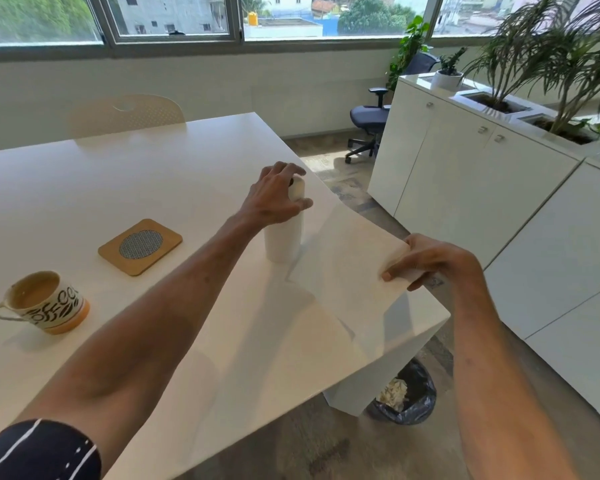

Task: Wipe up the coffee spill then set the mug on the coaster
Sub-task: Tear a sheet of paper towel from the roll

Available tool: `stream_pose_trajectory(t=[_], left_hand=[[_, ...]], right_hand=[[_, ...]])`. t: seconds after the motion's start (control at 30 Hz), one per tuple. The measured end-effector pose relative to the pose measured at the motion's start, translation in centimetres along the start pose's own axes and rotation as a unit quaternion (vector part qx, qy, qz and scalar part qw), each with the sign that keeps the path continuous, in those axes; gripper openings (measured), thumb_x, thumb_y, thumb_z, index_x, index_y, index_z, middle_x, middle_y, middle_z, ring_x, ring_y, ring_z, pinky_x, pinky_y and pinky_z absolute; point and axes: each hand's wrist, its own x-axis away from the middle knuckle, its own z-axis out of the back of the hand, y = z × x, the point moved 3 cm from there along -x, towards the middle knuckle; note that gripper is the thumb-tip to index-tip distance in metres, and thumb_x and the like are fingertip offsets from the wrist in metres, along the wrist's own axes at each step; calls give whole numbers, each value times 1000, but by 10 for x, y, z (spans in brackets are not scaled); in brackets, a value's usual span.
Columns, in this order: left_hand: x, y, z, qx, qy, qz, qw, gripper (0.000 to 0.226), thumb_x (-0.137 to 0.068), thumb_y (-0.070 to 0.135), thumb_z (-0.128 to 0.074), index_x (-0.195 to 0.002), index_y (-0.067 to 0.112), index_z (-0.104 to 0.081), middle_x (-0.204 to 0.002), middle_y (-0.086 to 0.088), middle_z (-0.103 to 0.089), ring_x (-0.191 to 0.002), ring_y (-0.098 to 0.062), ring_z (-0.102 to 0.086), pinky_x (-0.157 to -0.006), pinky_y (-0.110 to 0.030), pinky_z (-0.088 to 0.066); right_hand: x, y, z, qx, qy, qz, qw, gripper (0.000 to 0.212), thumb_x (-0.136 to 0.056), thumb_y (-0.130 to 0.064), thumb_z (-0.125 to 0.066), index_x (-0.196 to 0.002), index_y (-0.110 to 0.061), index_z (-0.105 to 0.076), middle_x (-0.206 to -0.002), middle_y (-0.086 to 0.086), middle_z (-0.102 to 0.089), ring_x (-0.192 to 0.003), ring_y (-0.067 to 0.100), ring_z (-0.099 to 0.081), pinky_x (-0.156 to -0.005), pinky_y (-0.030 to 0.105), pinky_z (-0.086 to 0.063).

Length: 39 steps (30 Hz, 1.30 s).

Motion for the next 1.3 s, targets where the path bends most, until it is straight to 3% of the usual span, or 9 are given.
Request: stream_pose_trajectory(t=[0.37,0.57,0.7,0.83,0.9,1.0,1.1,1.23,1.3], left_hand=[[83,9,28,23,181,-133,974,50,-104,62,-63,-142,29,-60,-142,10,-63,-127,-13,-57,-104,-32,-42],[145,-27,38,22,218,-17,975,61,-97,54,-76,-148,31,-54,-132,15,-66,-110,-12,-61,-97,-36,-43],[188,-54,59,30,242,46,969,36,-95,34,-79,-129,22,-70,-106,18,-68,-105,-17,-59,-95,-42,-50],[228,-77,85,9,281,95,955,11,-98,25,-80,-105,17,-79,-93,21,-67,-103,-17,-57,-91,-23,-44],[247,-86,102,26,304,126,944,11,-96,26,-82,-105,20,-80,-93,21,-62,-101,-12,-57,-86,-15,-43],[275,-97,126,38,328,152,932,12,-95,26,-84,-106,26,-78,-94,18,-57,-101,-11,-55,-79,-1,-36],[302,-109,143,31,354,166,920,18,-92,18,-87,-109,14,-81,-97,26,-54,-104,-19,-60,-84,-4,-41],[345,-131,147,31,359,188,913,24,-90,15,-87,-114,13,-82,-102,31,-58,-116,-31,-65,-99,-39,-54],[368,-146,142,45,352,214,910,27,-90,14,-87,-116,19,-83,-105,23,-67,-118,-26,-63,-96,-34,-51]], right_hand=[[7,-68,-41,5,-81,99,992,64,-70,-18,-103,-125,-9,-72,-115,12,-82,-99,29,-83,-88,54,-68],[11,-118,-81,50,-148,179,971,51,-76,-24,-99,-121,-14,-77,-108,0,-85,-97,19,-83,-90,50,-68],[12,-149,-112,64,-158,237,956,45,-79,-23,-97,-119,-20,-77,-107,-4,-84,-98,16,-81,-87,45,-69],[16,-178,-139,41,-117,298,947,35,-87,-17,-92,-117,-7,-78,-111,13,-81,-102,29,-79,-88,49,-68],[19,-194,-151,39,-84,334,938,12,-91,-12,-86,-102,-14,-81,-100,11,-81,-95,27,-77,-83,41,-66],[25,-220,-170,47,5,392,919,23,-93,-4,-75,-84,-24,-81,-89,4,-80,-89,23,-73,-81,36,-59],[34,-243,-194,101,133,429,887,23,-97,-17,-65,-103,-29,-84,-103,-2,-83,-106,26,-75,-92,44,-60],[48,-256,-245,108,194,482,847,38,-101,-19,-63,-128,-42,-78,-129,-6,-79,-124,25,-71,-99,41,-58],[51,-252,-270,89,204,525,822,46,-97,-11,-67,-131,-40,-78,-132,-4,-78,-124,21,-71,-99,38,-57]])
